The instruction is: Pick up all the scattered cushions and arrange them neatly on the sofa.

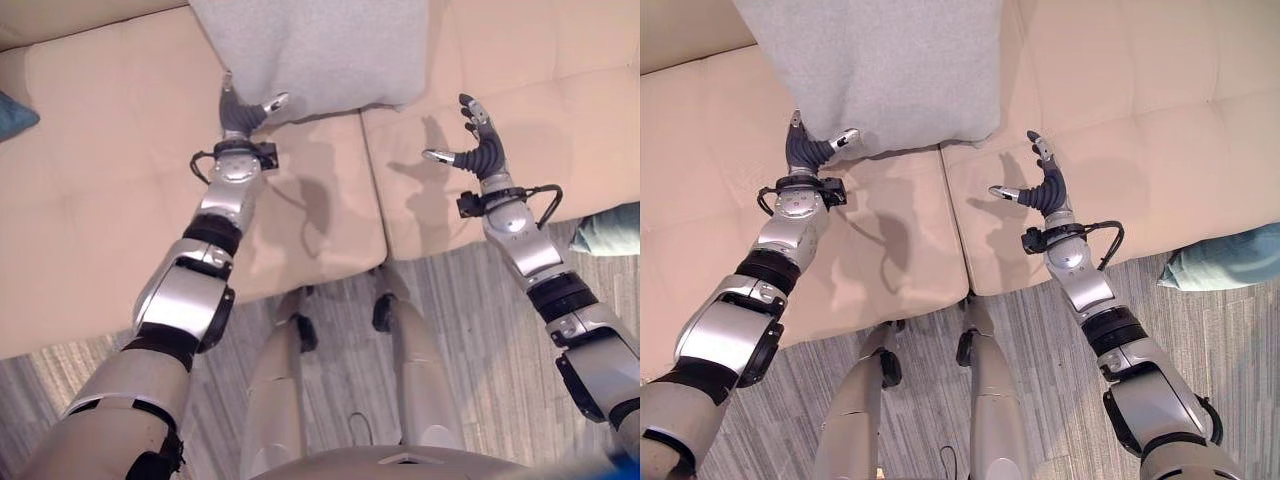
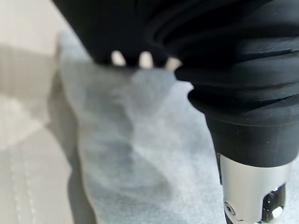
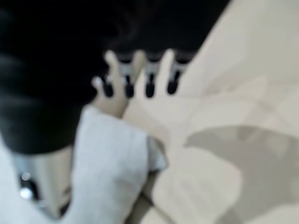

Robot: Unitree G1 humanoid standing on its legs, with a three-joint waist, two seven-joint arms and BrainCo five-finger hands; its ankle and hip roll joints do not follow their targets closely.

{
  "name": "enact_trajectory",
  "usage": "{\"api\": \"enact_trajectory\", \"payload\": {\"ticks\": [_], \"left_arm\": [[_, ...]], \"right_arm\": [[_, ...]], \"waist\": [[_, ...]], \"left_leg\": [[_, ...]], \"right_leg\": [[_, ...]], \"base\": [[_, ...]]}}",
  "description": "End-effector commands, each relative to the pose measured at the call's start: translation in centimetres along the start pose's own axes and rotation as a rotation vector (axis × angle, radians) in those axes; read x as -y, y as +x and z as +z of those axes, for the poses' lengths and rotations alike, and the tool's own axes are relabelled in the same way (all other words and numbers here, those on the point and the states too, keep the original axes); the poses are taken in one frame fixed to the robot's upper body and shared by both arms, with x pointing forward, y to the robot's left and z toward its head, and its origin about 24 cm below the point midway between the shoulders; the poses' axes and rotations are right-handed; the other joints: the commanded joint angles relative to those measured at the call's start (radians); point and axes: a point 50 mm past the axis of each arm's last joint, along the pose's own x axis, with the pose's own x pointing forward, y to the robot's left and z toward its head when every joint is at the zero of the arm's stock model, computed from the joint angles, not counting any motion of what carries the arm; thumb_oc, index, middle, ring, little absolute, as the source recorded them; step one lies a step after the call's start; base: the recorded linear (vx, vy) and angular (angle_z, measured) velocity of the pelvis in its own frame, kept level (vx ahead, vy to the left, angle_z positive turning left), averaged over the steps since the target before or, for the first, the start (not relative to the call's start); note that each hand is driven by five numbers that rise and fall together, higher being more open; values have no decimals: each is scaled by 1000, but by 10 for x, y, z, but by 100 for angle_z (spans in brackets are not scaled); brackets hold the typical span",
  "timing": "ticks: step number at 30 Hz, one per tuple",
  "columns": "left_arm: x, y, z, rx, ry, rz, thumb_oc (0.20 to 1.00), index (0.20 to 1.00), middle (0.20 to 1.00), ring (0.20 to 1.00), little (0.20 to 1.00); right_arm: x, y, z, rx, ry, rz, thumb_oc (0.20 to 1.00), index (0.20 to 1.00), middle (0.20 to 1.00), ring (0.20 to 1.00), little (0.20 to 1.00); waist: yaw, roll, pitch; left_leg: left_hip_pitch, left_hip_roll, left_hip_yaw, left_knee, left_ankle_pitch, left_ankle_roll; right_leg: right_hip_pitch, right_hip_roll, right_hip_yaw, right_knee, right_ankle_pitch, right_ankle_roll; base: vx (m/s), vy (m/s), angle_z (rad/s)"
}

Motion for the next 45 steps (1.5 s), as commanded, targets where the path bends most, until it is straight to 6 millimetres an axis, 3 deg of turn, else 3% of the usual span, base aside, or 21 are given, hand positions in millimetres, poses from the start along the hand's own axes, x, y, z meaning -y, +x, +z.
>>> {"api": "enact_trajectory", "payload": {"ticks": [1, 8, 13, 21, 23, 29, 31, 33, 34, 36, 37, 41, 42, 43, 45], "left_arm": [[59, -21, -19, -92, -87, -185, 1000, 1000, 1000, 1000, 1000], [78, -26, -13, -80, -99, -249, 1000, 1000, 1000, 1000, 1000], [61, -18, -11, -70, -70, -202, 1000, 1000, 1000, 1000, 1000], [-5, -2, -16, -73, 8, -56, 1000, 1000, 1000, 1000, 1000], [-31, -1, -25, -99, 86, -10, 1000, 1000, 1000, 1000, 1000], [-95, -13, -48, -151, 176, 107, 1000, 1000, 1000, 1000, 1000], [-102, -19, -55, -162, 180, 117, 1000, 1000, 1000, 1000, 1000], [-118, -42, -76, -180, 198, 117, 1000, 1000, 1000, 1000, 1000], [-119, -43, -77, -182, 198, 117, 1000, 1000, 1000, 1000, 1000], [-119, -73, -106, -237, 210, 69, 1000, 1000, 1000, 1000, 1000], [-119, -74, -106, -238, 210, 69, 1000, 1000, 1000, 1000, 1000], [-119, -125, -154, -392, 243, -15, 1000, 1000, 1000, 1000, 1000], [-120, -154, -178, -496, 288, -69, 1000, 1000, 1000, 1000, 1000], [-120, -154, -178, -496, 288, -69, 1000, 1000, 1000, 1000, 1000], [-121, -184, -202, -622, 339, -129, 1000, 1000, 1000, 1000, 1000]], "right_arm": [[5, 10, 16, 74, -10, -36, 1000, 1000, 1000, 1000, 1000], [-1, 11, 19, 88, -8, -19, 1000, 1000, 1000, 1000, 1000], [0, 9, 17, 83, -24, -16, 1000, 1000, 1000, 1000, 1000], [10, -1, 0, 25, -46, -25, 1000, 1000, 1000, 1000, 1000], [16, -8, -9, -7, -31, -24, 1000, 1000, 1000, 1000, 1000], [27, -34, -37, -105, -31, -6, 1000, 1000, 1000, 1000, 1000], [27, -40, -43, -130, -36, 7, 1000, 1000, 1000, 1000, 1000], [28, -63, -65, -221, -36, 35, 1000, 1000, 1000, 1000, 1000], [28, -64, -65, -222, -36, 37, 1000, 1000, 1000, 1000, 1000], [22, -88, -85, -311, -45, 82, 1000, 1000, 1000, 1000, 1000], [22, -88, -85, -312, -45, 83, 1000, 1000, 1000, 1000, 1000], [21, -122, -116, -470, -136, 169, 1000, 1000, 1000, 1000, 1000], [20, -145, -136, -580, -179, 213, 1000, 1000, 1000, 1000, 1000], [20, -145, -136, -580, -179, 213, 1000, 1000, 1000, 1000, 1000], [19, -169, -155, -693, -233, 265, 1000, 1000, 1000, 1000, 1000]], "waist": [[-23, -9, 30], [-34, -10, 24], [-33, -6, 19], [-23, 9, -6], [-18, 16, -26], [4, 24, -62], [8, 25, -64], [28, 28, -70], [28, 28, -68], [39, 26, -65], [39, 26, -63], [54, 31, -64], [58, 36, -73], [58, 36, -72], [59, 41, -86]], "left_leg": [[-41, 96, -97, 29, -45, -136], [-52, 102, -101, 33, -46, -138], [-55, 107, -100, 38, -47, -137], [-33, 116, -99, 46, -46, -138], [-2, 118, -98, 42, -47, -139], [119, 111, -97, 24, -55, -139], [153, 109, -96, 15, -56, -139], [257, 93, -94, -4, -61, -137], [262, 93, -94, -5, -61, -137], [341, 81, -84, -14, -41, -125], [346, 81, -84, -16, -41, -126], [465, 78, -82, -22, -47, -121], [525, 78, -79, -38, -46, -120], [527, 78, -79, -39, -46, -120], [577, 79, -80, -54, -44, -119]], "right_leg": [[67, -65, 15, -91, 7, 175], [54, -59, 18, -91, 9, 174], [50, -56, 19, -90, 8, 172], [73, -53, 15, -83, 1, 167], [103, -52, 9, -83, -5, 166], [225, -54, -12, -93, -21, 164], [262, -57, -19, -98, -25, 163], [368, -57, -32, -102, -42, 158], [374, -57, -32, -103, -42, 158], [461, -65, -51, -107, -44, 144], [466, -65, -51, -108, -44, 144], [591, -55, -62, -112, -74, 141], [644, -50, -68, -117, -84, 144], [646, -50, -68, -118, -84, 144], [692, -43, -76, -121, -95, 142]], "base": [[0, 0, 0], [0, 0, 0], [-2, -4, -1], [1, -4, -1], [10, -28, -8], [19, -24, -4], [22, -10, 0], [71, -25, -1], [68, -17, 4], [-12, -7, 14], [-6, 3, 17], [61, 0, 10], [46, 8, 4], [41, 0, 4], [37, -9, 2]]}}
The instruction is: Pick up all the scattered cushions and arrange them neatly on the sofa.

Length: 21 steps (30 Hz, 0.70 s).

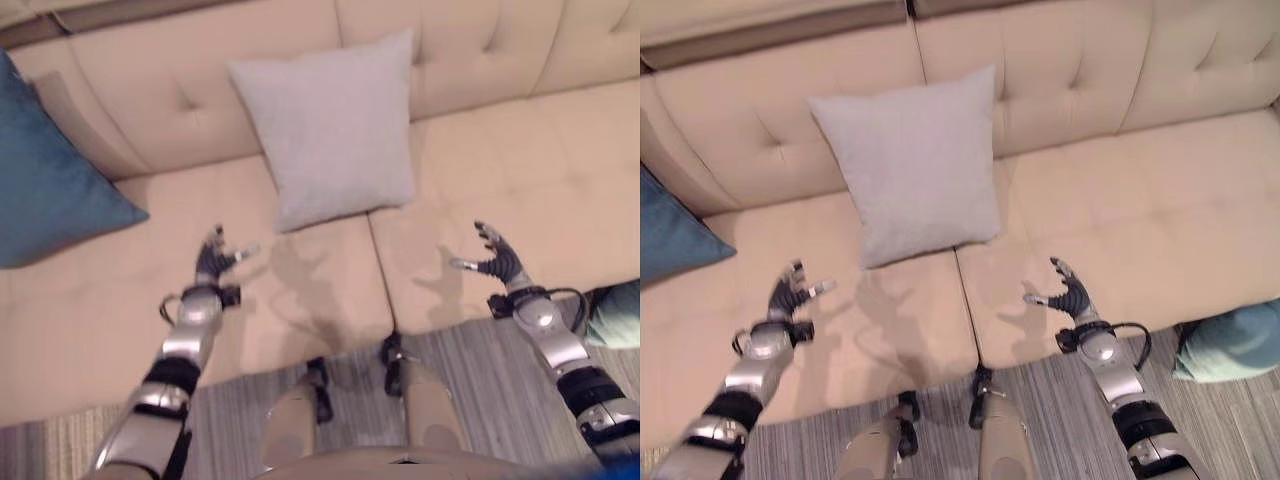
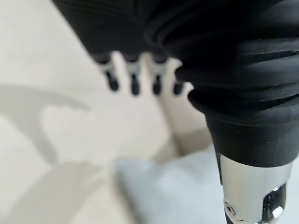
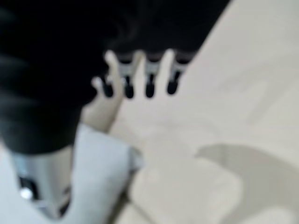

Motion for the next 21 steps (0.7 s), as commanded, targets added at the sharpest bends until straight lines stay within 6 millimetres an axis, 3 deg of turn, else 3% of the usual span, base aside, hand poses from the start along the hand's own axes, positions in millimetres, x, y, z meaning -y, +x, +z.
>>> {"api": "enact_trajectory", "payload": {"ticks": [1, 2, 3, 5, 11, 16, 21], "left_arm": [[-3, -1, -16, -51, 134, -52, 1000, 1000, 1000, 1000, 1000], [-3, -1, -16, -51, 134, -52, 1000, 1000, 1000, 1000, 1000], [2, -13, -47, -169, 155, -83, 1000, 1000, 1000, 1000, 1000], [6, -26, -75, -281, 167, -104, 1000, 1000, 1000, 1000, 1000], [8, -72, -142, -589, 161, -90, 1000, 1000, 1000, 1000, 1000], [2, -89, -159, -679, 167, -79, 1000, 1000, 1000, 1000, 1000], [-3, -90, -161, -701, 195, -77, 1000, 1000, 1000, 1000, 1000]], "right_arm": [[-12, -8, -25, -88, -101, 66, 1000, 1000, 1000, 1000, 1000], [-12, -8, -25, -88, -101, 66, 1000, 1000, 1000, 1000, 1000], [-18, -15, -46, -175, -146, 96, 1000, 1000, 1000, 1000, 1000], [-25, -26, -68, -270, -166, 129, 1000, 1000, 1000, 1000, 1000], [-50, -70, -130, -591, -60, 168, 1000, 1000, 1000, 1000, 1000], [-58, -84, -142, -660, -39, 186, 1000, 1000, 1000, 1000, 1000], [-60, -91, -149, -704, -11, 176, 1000, 1000, 1000, 1000, 1000]], "waist": [[-4, -43, -44], [-4, -43, -43], [-2, -38, -62], [1, -36, -79], [9, -30, -126], [16, -37, -121], [16, -43, -116]], "left_leg": [[-15, 63, -51, 74, -1, -86], [-13, 63, -51, 73, 0, -86], [26, 63, -51, 52, 3, -83], [62, 62, -51, 39, 3, -82], [154, 71, -50, 2, 10, -85], [184, 91, -55, 9, 11, -93], [111, 137, -66, 22, 87, -133]], "right_leg": [[140, -66, -25, -118, 39, 122], [142, -66, -25, -118, 39, 122], [176, -59, -31, -125, 28, 119], [212, -52, -35, -128, 16, 118], [308, -24, -61, -120, -38, 105], [355, 1, -65, -125, -67, 89], [345, 53, -75, -182, -74, 65]], "base": [[32, 0, 2], [44, -15, 3], [45, -28, 4], [64, -41, 6], [73, -78, 8], [22, -139, 11], [-102, -124, 10]]}}
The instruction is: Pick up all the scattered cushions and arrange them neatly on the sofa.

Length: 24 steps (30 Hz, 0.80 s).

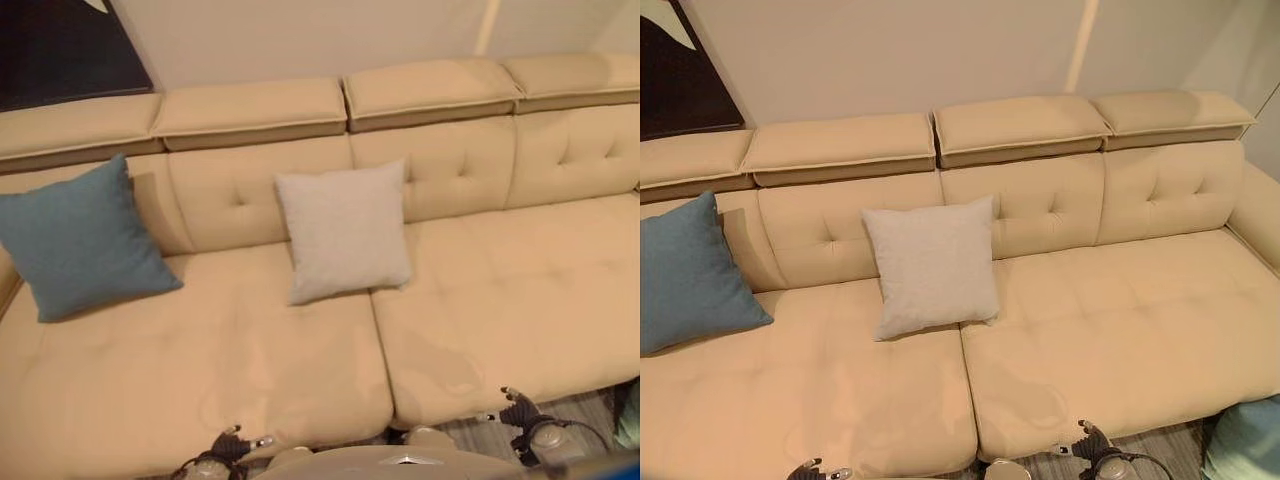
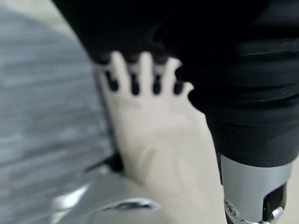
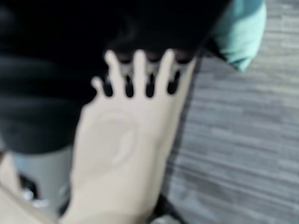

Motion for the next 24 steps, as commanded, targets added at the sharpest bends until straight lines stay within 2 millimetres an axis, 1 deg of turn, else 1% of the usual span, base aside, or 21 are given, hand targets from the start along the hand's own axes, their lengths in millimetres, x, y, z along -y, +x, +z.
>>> {"api": "enact_trajectory", "payload": {"ticks": [1, 2, 3, 4, 5, 6, 7, 8, 9, 10, 11, 12, 14, 15, 18, 19, 20, 21, 22, 23, 24], "left_arm": [[-25, 4, 26, 68, 2, 62, 1000, 1000, 1000, 1000, 1000], [-23, 4, 30, 82, 14, 55, 1000, 1000, 1000, 1000, 1000], [-22, 4, 32, 88, 18, 46, 1000, 1000, 1000, 1000, 1000], [-22, 4, 32, 88, 18, 46, 1000, 1000, 1000, 1000, 1000], [-14, 5, 37, 106, 22, 22, 1000, 1000, 1000, 1000, 1000], [-14, 5, 38, 106, 22, 23, 1000, 1000, 1000, 1000, 1000], [-11, 5, 38, 111, 16, 14, 1000, 1000, 1000, 1000, 1000], [-4, 4, 38, 114, 16, -5, 1000, 1000, 1000, 1000, 1000], [-4, 5, 38, 115, 16, -5, 1000, 1000, 1000, 1000, 1000], [0, 5, 39, 117, 12, -16, 1000, 1000, 1000, 1000, 1000], [0, 5, 39, 117, 12, -16, 1000, 1000, 1000, 1000, 1000], [1, 5, 41, 121, 17, -21, 1000, 1000, 1000, 1000, 1000], [0, 5, 45, 133, 37, -18, 1000, 1000, 1000, 1000, 1000], [0, 5, 45, 133, 37, -18, 1000, 1000, 1000, 1000, 1000], [-2, 5, 45, 133, 63, -19, 1000, 1000, 1000, 1000, 1000], [-4, 5, 49, 146, 74, -15, 1000, 1000, 1000, 1000, 1000], [-4, 5, 50, 146, 74, -15, 1000, 1000, 1000, 1000, 1000], [-6, 5, 49, 144, 79, -15, 1000, 1000, 1000, 1000, 1000], [-7, 5, 45, 130, 86, -15, 1000, 1000, 1000, 1000, 1000], [-7, 5, 45, 130, 86, -15, 1000, 1000, 1000, 1000, 1000], [-7, 5, 38, 106, 85, -22, 1000, 1000, 1000, 1000, 1000]], "right_arm": [[4, 3, 8, 8, 57, -29, 1000, 1000, 1000, 1000, 1000], [4, 3, 8, 5, 49, -30, 1000, 1000, 1000, 1000, 1000], [4, 4, 9, 5, 40, -27, 1000, 1000, 1000, 1000, 1000], [4, 4, 9, 5, 41, -27, 1000, 1000, 1000, 1000, 1000], [6, 5, 15, 16, 26, -34, 1000, 1000, 1000, 1000, 1000], [6, 5, 15, 16, 26, -34, 1000, 1000, 1000, 1000, 1000], [6, 5, 16, 19, 24, -33, 1000, 1000, 1000, 1000, 1000], [7, 5, 12, 1, 17, -36, 1000, 1000, 1000, 1000, 1000], [7, 5, 12, 1, 17, -36, 1000, 1000, 1000, 1000, 1000], [7, 5, 9, -22, 35, -37, 1000, 1000, 1000, 1000, 1000], [7, 5, 9, -22, 35, -37, 1000, 1000, 1000, 1000, 1000], [6, 5, 8, -29, 66, -37, 1000, 1000, 1000, 1000, 1000], [4, 5, 7, -50, 126, -39, 1000, 1000, 1000, 1000, 1000], [4, 5, 7, -50, 127, -39, 1000, 1000, 1000, 1000, 1000], [0, 5, 6, -62, 156, -31, 1000, 1000, 1000, 1000, 1000], [-1, 5, 6, -68, 178, -34, 1000, 1000, 1000, 1000, 1000], [-1, 5, 6, -68, 178, -34, 1000, 1000, 1000, 1000, 1000], [-3, 5, 5, -75, 180, -28, 1000, 1000, 1000, 1000, 1000], [-5, 4, 1, -84, 170, -22, 1000, 1000, 1000, 1000, 1000], [-6, 4, 1, -84, 170, -21, 1000, 1000, 1000, 1000, 1000], [-7, 3, -2, -92, 167, -16, 1000, 1000, 1000, 1000, 1000]], "waist": [[-1, -58, 55], [-3, -64, 61], [0, -70, 70], [-1, -70, 67], [1, -96, 90], [-1, -98, 88], [-2, -99, 88], [-4, -83, 88], [-6, -85, 86], [-19, -78, 77], [-17, -78, 78], [-29, -73, 74], [-34, -72, 86], [-31, -72, 86], [-28, -70, 97], [-36, -62, 114], [-35, -62, 115], [-35, -58, 120], [-23, -48, 119], [-23, -49, 116], [-7, -38, 104]], "left_leg": [[-42, 68, -8, 14, 140, -127], [-61, 71, -2, 43, 129, -120], [-58, 59, -12, 77, 91, -108], [-62, 58, -13, 76, 93, -107], [-76, -46, -118, 225, -61, -70], [-80, -49, -119, 223, -58, -69], [-67, -76, -139, 244, -85, -66], [-24, -120, -197, 213, -132, -53], [-26, -123, -198, 210, -127, -52], [-2, -143, -206, 161, -149, -41], [1, -143, -205, 159, -148, -40], [21, -153, -196, 129, -155, -27], [44, -184, -166, 83, -150, 3], [46, -184, -163, 81, -150, 4], [63, -203, -135, 29, -135, 25], [55, -195, -117, 21, -114, 38], [55, -195, -116, 21, -114, 38], [49, -193, -105, 21, -107, 44], [44, -188, -81, 19, -98, 56], [40, -189, -81, 19, -96, 56], [39, -180, -50, 12, -84, 65]], "right_leg": [[190, 7, -9, -287, 43, 99], [184, 5, -10, -298, 48, 97], [178, 1, -3, -299, 56, 95], [175, 0, -4, -299, 57, 96], [137, -27, 30, -289, 95, 96], [133, -29, 28, -288, 96, 97], [123, -31, 41, -285, 108, 100], [104, -23, 73, -277, 122, 113], [102, -26, 72, -277, 123, 113], [81, -37, 87, -263, 139, 126], [82, -37, 89, -263, 139, 126], [64, -43, 100, -251, 155, 133], [13, -70, 134, -236, 209, 169], [12, -70, 137, -235, 210, 169], [-29, -94, 156, -245, 250, 203], [-48, -97, 159, -212, 236, 207], [-49, -97, 160, -209, 234, 207], [-45, -94, 152, -174, 211, 193], [-15, -87, 112, -102, 154, 165], [-18, -88, 112, -103, 156, 164], [22, -76, 81, -27, 93, 144]], "base": [[-113, -60, 23], [-162, -70, 25], [-124, -40, 21], [-249, -9, 16], [-203, 6, 9], [-233, 38, 0], [-81, 156, -22], [-81, 156, -26], [-86, 245, -40], [-40, 127, -36], [-59, 214, -32], [-115, 250, -35], [-164, 293, -51], [-112, 174, -124], [-166, 170, -93], [-198, 102, -52], [-218, 101, -92], [-155, 85, -91], [-158, 86, -86], [-164, 86, -59], [-111, 36, -91]]}}
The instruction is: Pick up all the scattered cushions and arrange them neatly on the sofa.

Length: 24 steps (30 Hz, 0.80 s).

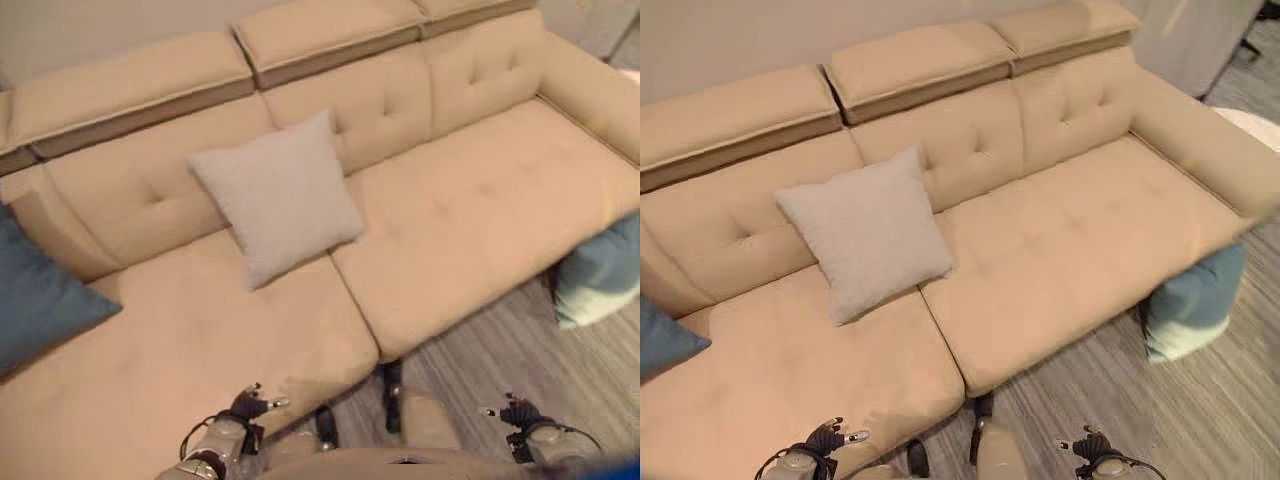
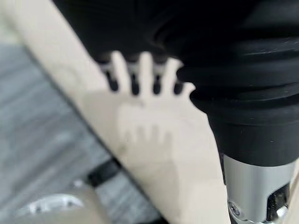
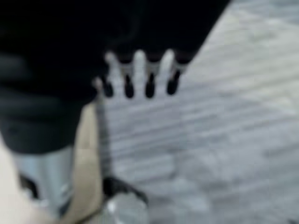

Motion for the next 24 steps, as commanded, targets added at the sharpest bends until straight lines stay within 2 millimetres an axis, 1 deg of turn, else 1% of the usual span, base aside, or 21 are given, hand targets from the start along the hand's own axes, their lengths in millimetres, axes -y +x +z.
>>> {"api": "enact_trajectory", "payload": {"ticks": [1, 2, 3, 4, 5, 6, 7, 8, 10, 11, 12, 13, 14, 16, 17, 18, 20, 21, 22, 23, 24], "left_arm": [[-14, -5, -24, -67, 42, 15, 1000, 1000, 1000, 1000, 1000], [-14, -6, -28, -81, 37, 13, 1000, 1000, 1000, 1000, 1000], [-12, -7, -32, -91, 36, 5, 1000, 1000, 1000, 1000, 1000], [-11, -8, -34, -93, 38, -1, 1000, 1000, 1000, 1000, 1000], [-11, -8, -34, -93, 38, -1, 1000, 1000, 1000, 1000, 1000], [-11, -8, -36, -100, 49, -4, 1000, 1000, 1000, 1000, 1000], [-11, -8, -36, -98, 46, -3, 1000, 1000, 1000, 1000, 1000], [-11, -8, -35, -96, 46, -2, 1000, 1000, 1000, 1000, 1000], [-10, -8, -34, -94, 36, 1, 1000, 1000, 1000, 1000, 1000], [-9, -7, -30, -79, 37, 3, 1000, 1000, 1000, 1000, 1000], [-7, -6, -25, -61, 34, 1, 1000, 1000, 1000, 1000, 1000], [-5, -5, -19, -38, 31, -3, 1000, 1000, 1000, 1000, 1000], [-1, -4, -16, -25, 26, -13, 1000, 1000, 1000, 1000, 1000], [6, -3, -8, 2, 7, -28, 1000, 1000, 1000, 1000, 1000], [11, -2, -5, 8, 7, -40, 1000, 1000, 1000, 1000, 1000], [14, -2, -3, 10, 18, -51, 1000, 1000, 1000, 1000, 1000], [14, -1, -1, 11, 30, -52, 1000, 1000, 1000, 1000, 1000], [15, -1, 0, 12, 40, -52, 1000, 1000, 1000, 1000, 1000], [15, -1, 0, 12, 40, -52, 1000, 1000, 1000, 1000, 1000], [12, 0, 5, 26, 55, -39, 1000, 1000, 1000, 1000, 1000], [10, 1, 6, 29, 52, -32, 1000, 1000, 1000, 1000, 1000]], "right_arm": [[-3, 0, 1, 2, -4, 6, 1000, 1000, 1000, 1000, 1000], [-4, 0, -1, -5, -7, 9, 1000, 1000, 1000, 1000, 1000], [-8, 0, 0, -3, -19, 20, 1000, 1000, 1000, 1000, 1000], [-7, 1, 3, 4, -38, 19, 1000, 1000, 1000, 1000, 1000], [-7, 1, 3, 4, -38, 19, 1000, 1000, 1000, 1000, 1000], [-10, 1, 7, 15, -45, 24, 1000, 1000, 1000, 1000, 1000], [-12, 1, 8, 20, -60, 31, 1000, 1000, 1000, 1000, 1000], [-11, 1, 9, 22, -60, 30, 1000, 1000, 1000, 1000, 1000], [-13, 0, 3, 8, -72, 37, 1000, 1000, 1000, 1000, 1000], [-13, 0, 2, 8, -67, 33, 1000, 1000, 1000, 1000, 1000], [-13, 0, 1, 8, -63, 31, 1000, 1000, 1000, 1000, 1000], [-12, -1, 1, 11, -63, 26, 1000, 1000, 1000, 1000, 1000], [-13, -1, -1, 8, -72, 30, 1000, 1000, 1000, 1000, 1000], [-13, -1, -3, 5, -92, 28, 1000, 1000, 1000, 1000, 1000], [-12, -1, -4, 2, -90, 21, 1000, 1000, 1000, 1000, 1000], [-11, -1, -6, -5, -84, 17, 1000, 1000, 1000, 1000, 1000], [-11, -2, -7, -12, -79, 16, 1000, 1000, 1000, 1000, 1000], [-10, -1, -7, -13, -84, 10, 1000, 1000, 1000, 1000, 1000], [-10, -1, -7, -13, -84, 10, 1000, 1000, 1000, 1000, 1000], [-9, 0, 0, 4, -84, 5, 1000, 1000, 1000, 1000, 1000], [-9, 0, 3, 9, -87, 4, 1000, 1000, 1000, 1000, 1000]], "waist": [[28, -22, -31], [37, -22, -42], [61, -27, -53], [75, -33, -64], [77, -33, -61], [84, -43, -67], [82, -56, -73], [82, -59, -71], [72, -72, -68], [71, -79, -62], [70, -84, -54], [72, -87, -48], [78, -89, -40], [90, -93, -43], [87, -92, -49], [78, -89, -57], [60, -78, -69], [51, -73, -69], [53, -73, -69], [45, -72, -59], [47, -72, -54]], "left_leg": [[-38, -6, -83, 30, -16, -57], [-41, 1, -61, 27, -11, -57], [-50, 15, -7, 39, -9, -63], [-46, 20, 22, 48, -30, -74], [-43, 20, 23, 49, -32, -74], [-45, 25, 46, 56, -33, -79], [-55, 39, 65, 104, -42, -89], [-66, 40, 78, 105, -21, -82], [-75, 58, 81, 156, -28, -90], [-98, 73, 61, 215, -20, -98], [-121, 83, 23, 257, -8, -111], [-137, 77, -38, 273, 7, -127], [-138, 63, -108, 274, 2, -132], [-128, 17, -253, 247, -25, -132], [-121, 6, -296, 222, -44, -127], [-102, 2, -300, 188, -49, -126], [-71, 6, -270, 131, -53, -115], [-67, 3, -264, 113, -51, -109], [-66, 3, -263, 112, -51, -108], [-63, -9, -243, 86, -43, -101], [-61, -13, -226, 73, -40, -96]], "right_leg": [[163, 2, -32, -50, -37, 4], [188, 4, -52, -35, -56, 1], [246, -13, -120, -59, -72, 4], [295, -25, -152, -99, -83, 24], [300, -24, -151, -102, -82, 24], [305, -20, -154, -128, -81, 21], [331, 6, -122, -204, -77, 24], [322, 4, -130, -208, -61, 15], [335, 30, -75, -250, -58, 7], [341, 40, -53, -260, -59, -2], [342, 48, -35, -266, -60, -12], [336, 53, -21, -269, -56, -18], [332, 59, -7, -266, -55, -21], [315, 64, 29, -262, -45, -18], [308, 65, 48, -263, -43, -14], [306, 66, 59, -266, -39, -9], [277, 64, 77, -256, -29, 2], [253, 58, 88, -252, -13, 8], [252, 58, 90, -251, -13, 8], [197, 45, 119, -244, 31, 29], [177, 34, 123, -249, 62, 43]], "base": [[-137, 17, -88], [-148, -61, -88], [-86, -95, -59], [-55, -74, -93], [4, -84, -111], [-25, -160, -165], [-95, -172, -132], [-86, -180, -108], [-54, -121, -62], [-47, -103, -54], [-94, -76, -36], [-92, -27, -48], [-72, -2, -65], [-35, 28, -78], [-19, 64, -102], [-23, 71, -91], [-75, 124, -50], [-81, 113, -40], [-163, 160, -55], [-178, 148, -64], [-332, 195, -127]]}}
